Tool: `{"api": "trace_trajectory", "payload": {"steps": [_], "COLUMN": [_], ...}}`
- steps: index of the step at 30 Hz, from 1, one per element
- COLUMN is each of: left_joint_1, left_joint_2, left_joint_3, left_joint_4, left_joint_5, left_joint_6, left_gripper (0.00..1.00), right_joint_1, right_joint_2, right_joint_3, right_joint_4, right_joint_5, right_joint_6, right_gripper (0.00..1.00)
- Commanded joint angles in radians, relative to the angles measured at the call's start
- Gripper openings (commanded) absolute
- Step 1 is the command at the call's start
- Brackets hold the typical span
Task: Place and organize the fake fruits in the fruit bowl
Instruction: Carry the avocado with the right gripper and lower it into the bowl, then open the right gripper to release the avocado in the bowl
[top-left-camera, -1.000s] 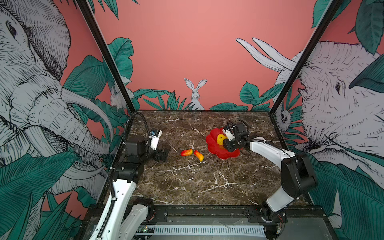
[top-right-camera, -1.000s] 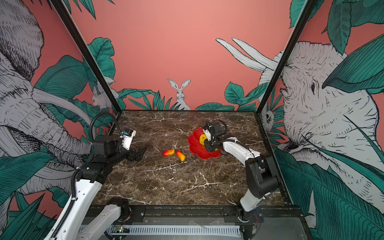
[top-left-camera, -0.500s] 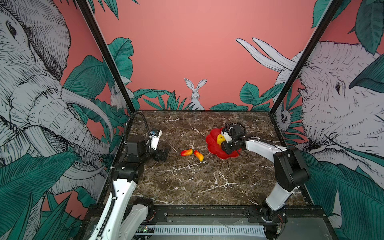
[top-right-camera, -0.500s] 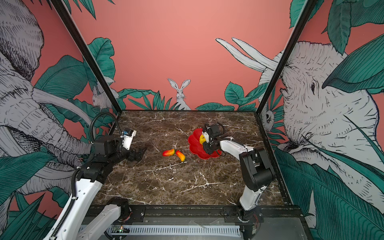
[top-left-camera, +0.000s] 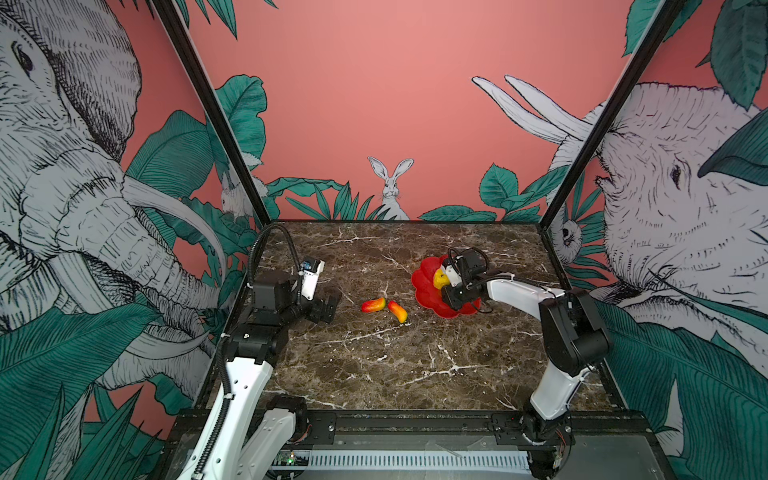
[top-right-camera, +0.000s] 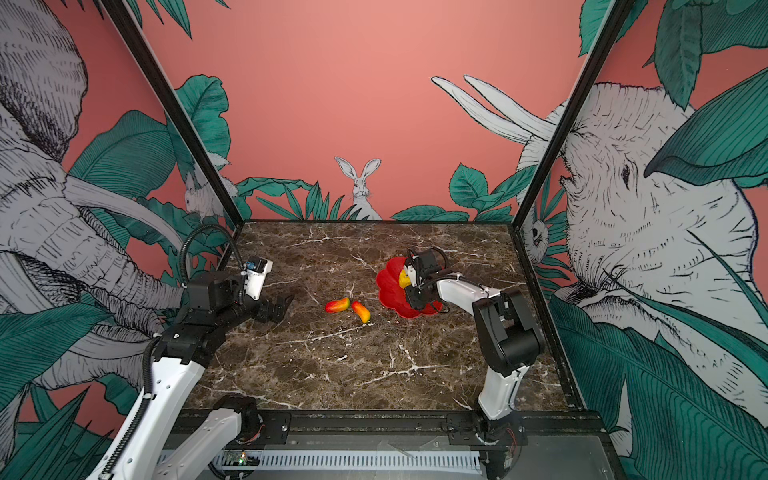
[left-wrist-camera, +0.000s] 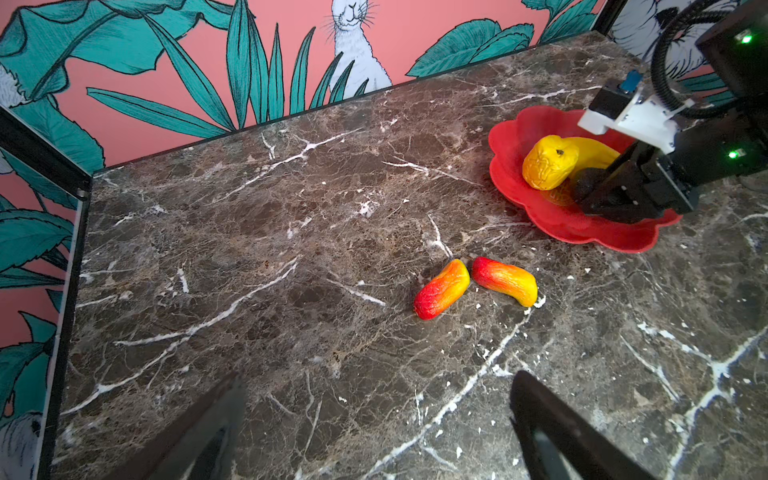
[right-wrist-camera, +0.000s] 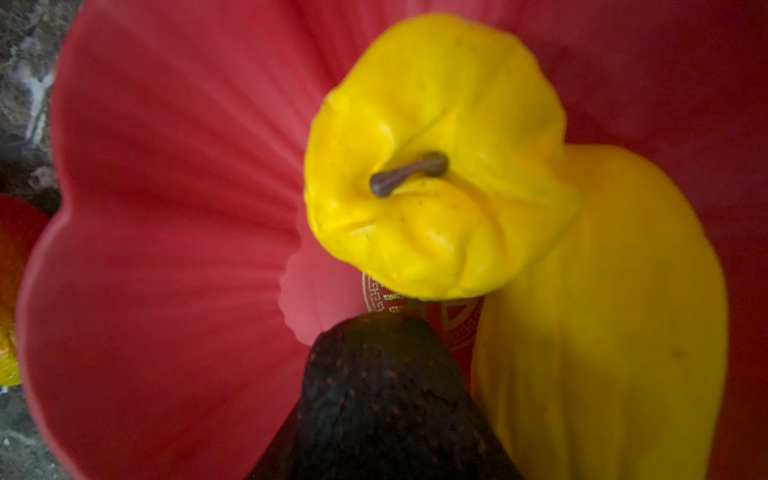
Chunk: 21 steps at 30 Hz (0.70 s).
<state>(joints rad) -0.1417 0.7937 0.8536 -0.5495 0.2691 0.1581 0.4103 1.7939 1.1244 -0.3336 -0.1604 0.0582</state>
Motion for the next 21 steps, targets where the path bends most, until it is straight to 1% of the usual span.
{"api": "trace_trajectory", "payload": {"steps": [1,3,6,14,17,21], "left_joint_1": [0.002,0.002,0.001,0.002,0.002,0.002], "left_joint_2": [-0.003,-0.003,-0.002,-0.003,-0.006,-0.007], "left_joint_3": [0.001,0.002,0.002,0.003,0.002,0.001], "left_joint_4": [-0.011,-0.01,-0.012,-0.011,-0.012,-0.012], "left_joint_5": [-0.001,0.0,-0.001,-0.001,-0.001,-0.001], "left_joint_6": [0.004,0.004,0.004,0.006,0.004,0.005], "left_gripper": [1.0,1.0,1.0,1.0,1.0,1.0], "right_joint_1": [-0.003,-0.002,-0.003,-0.004,-0.002,-0.004], "right_joint_2": [0.01,0.009,0.006,-0.027,-0.037,-0.042], "right_joint_3": [0.028,0.031,0.039,0.055,0.058,0.058], "right_joint_4": [0.021,0.019,0.006,-0.033,-0.045,-0.051], "right_joint_5": [0.007,0.009,0.012,0.018,0.022,0.022], "right_joint_6": [0.011,0.011,0.011,0.011,0.008,0.006], "right_gripper": [0.11,0.13,0.19,0.42,0.48,0.51]}}
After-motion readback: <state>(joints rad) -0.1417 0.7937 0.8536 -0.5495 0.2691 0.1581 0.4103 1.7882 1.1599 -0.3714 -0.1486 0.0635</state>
